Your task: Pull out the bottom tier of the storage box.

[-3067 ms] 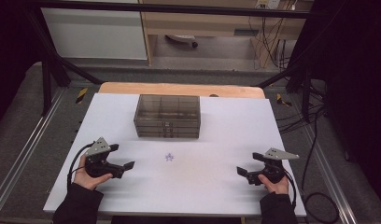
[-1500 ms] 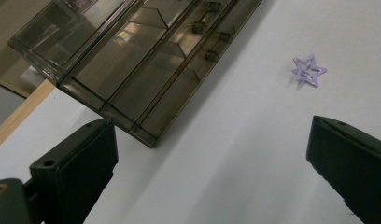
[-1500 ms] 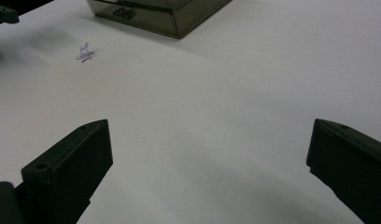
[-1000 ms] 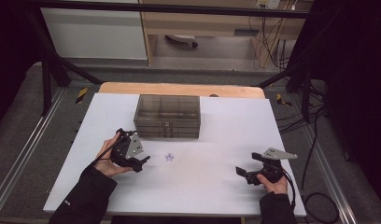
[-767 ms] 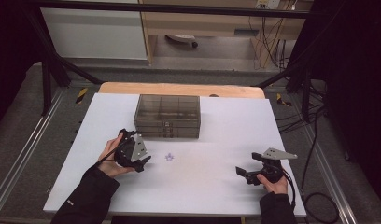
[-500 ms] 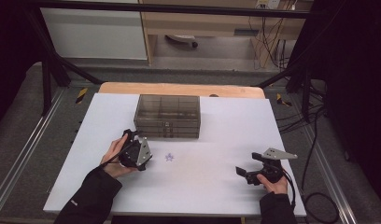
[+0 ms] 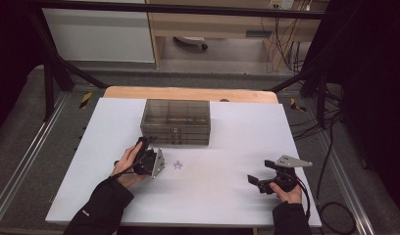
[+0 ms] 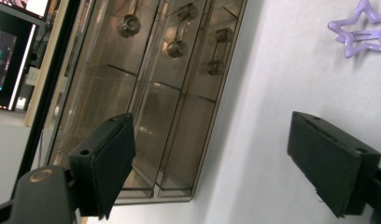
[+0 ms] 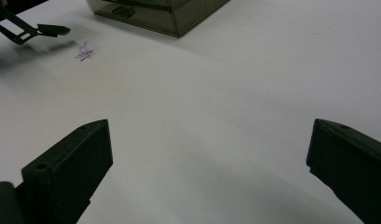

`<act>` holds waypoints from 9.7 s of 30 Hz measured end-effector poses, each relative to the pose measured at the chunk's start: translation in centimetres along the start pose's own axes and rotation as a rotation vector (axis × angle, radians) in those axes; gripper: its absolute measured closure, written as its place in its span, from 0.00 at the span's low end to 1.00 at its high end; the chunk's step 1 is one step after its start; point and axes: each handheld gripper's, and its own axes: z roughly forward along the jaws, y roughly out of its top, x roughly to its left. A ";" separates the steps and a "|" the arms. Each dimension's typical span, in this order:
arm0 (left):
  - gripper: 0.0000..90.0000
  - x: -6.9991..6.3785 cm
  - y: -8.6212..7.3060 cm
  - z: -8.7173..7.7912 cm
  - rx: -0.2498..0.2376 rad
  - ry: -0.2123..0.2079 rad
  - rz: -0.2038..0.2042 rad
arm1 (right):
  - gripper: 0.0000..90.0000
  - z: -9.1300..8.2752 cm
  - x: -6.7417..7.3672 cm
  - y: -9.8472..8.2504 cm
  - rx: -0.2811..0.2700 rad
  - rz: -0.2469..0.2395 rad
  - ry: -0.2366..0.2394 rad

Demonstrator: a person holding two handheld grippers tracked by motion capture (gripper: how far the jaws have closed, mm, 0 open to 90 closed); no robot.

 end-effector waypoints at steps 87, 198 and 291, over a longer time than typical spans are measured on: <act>0.82 -4.1 1.6 5.7 -0.003 0.244 0.416 | 0.02 -0.1 0.0 0.1 -0.006 -0.003 -0.004; 0.77 -2.7 1.4 4.0 0.035 0.170 0.361 | 0.01 -0.2 0.0 0.2 -0.010 -0.002 -0.003; 0.76 -4.0 2.3 2.8 0.009 0.138 0.324 | 0.01 -0.2 0.1 0.2 -0.008 -0.005 -0.006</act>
